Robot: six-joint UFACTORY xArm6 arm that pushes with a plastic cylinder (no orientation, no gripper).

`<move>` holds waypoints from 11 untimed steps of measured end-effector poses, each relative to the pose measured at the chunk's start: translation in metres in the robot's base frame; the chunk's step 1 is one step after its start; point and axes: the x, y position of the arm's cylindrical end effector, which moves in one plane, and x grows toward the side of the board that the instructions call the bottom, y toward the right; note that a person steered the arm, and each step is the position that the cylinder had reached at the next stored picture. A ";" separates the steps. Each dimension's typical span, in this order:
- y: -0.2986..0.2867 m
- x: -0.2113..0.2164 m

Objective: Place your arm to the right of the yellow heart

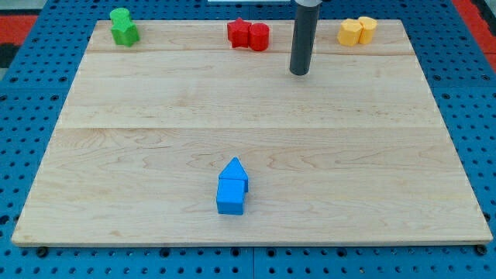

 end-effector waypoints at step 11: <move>0.164 -0.116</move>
